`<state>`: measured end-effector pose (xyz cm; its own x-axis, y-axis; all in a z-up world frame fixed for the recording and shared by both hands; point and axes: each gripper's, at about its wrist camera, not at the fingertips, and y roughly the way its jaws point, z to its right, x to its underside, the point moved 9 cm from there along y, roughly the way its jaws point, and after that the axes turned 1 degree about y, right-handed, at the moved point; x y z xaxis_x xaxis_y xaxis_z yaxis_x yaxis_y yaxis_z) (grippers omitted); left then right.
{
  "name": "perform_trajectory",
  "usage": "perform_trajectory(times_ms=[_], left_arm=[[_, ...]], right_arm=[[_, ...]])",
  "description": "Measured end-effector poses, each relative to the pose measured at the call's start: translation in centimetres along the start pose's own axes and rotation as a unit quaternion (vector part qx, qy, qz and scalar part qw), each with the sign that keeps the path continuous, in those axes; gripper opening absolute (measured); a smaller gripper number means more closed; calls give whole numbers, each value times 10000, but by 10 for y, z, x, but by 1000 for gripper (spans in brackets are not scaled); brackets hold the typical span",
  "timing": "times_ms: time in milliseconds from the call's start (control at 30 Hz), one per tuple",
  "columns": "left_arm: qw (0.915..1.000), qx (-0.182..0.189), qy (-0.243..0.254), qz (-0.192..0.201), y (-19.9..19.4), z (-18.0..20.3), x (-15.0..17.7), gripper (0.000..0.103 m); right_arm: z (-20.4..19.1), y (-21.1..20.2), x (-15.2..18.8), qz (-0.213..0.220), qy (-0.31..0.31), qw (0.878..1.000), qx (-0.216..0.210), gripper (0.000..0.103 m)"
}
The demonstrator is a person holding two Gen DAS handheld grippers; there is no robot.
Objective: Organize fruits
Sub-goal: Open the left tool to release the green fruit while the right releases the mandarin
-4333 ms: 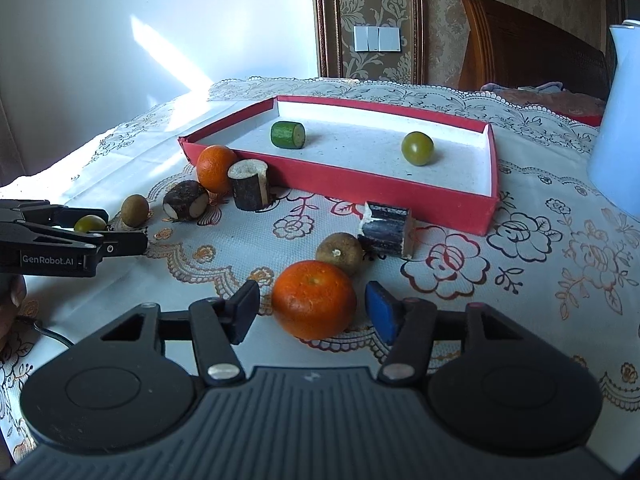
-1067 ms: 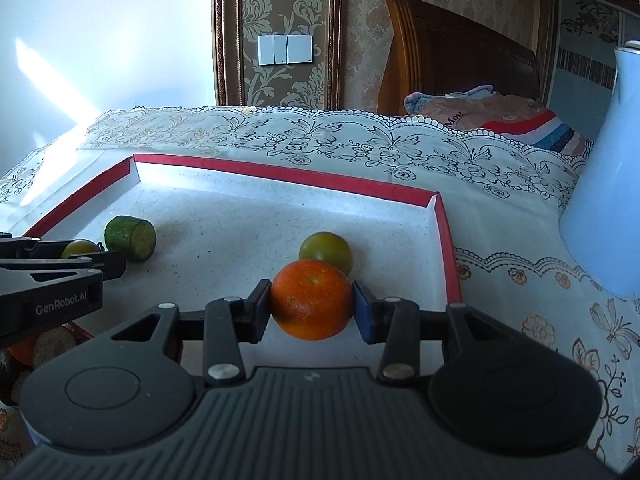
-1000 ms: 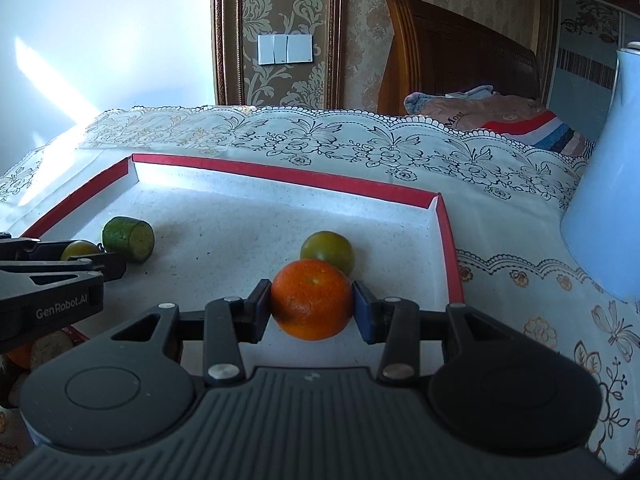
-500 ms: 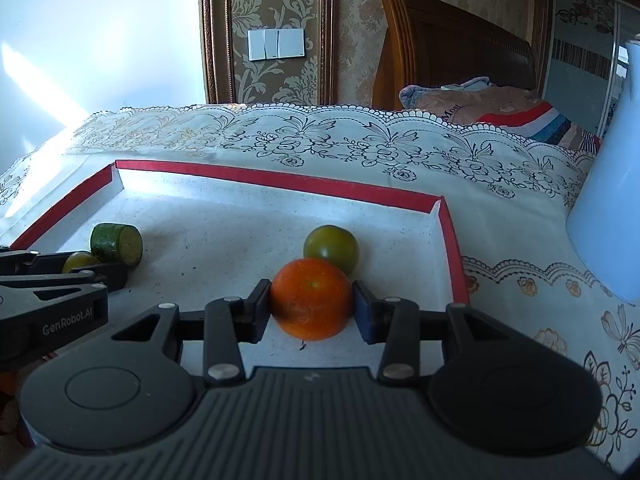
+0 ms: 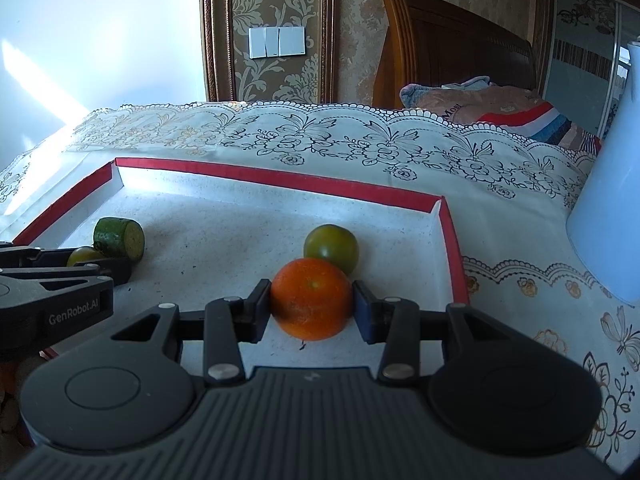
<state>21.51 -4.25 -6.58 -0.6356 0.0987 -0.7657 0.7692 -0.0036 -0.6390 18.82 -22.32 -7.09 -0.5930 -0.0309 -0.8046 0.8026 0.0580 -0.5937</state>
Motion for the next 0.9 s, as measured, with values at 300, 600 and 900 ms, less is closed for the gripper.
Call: perform_trajectory(times_ms=[300,600,900], left_arm=[[10000,-56,30,1,-1,0,1,39],[9998,69,210,23,-3,10,4,63],[9998,155,107,-35,-3,8,5,65]], right_arm=[[-1,0,0,1,-31,10000,15,41],[-1,0,1,-24,-44,10000,9,42],[0,-1,1,-22,-63,10000,13,42]])
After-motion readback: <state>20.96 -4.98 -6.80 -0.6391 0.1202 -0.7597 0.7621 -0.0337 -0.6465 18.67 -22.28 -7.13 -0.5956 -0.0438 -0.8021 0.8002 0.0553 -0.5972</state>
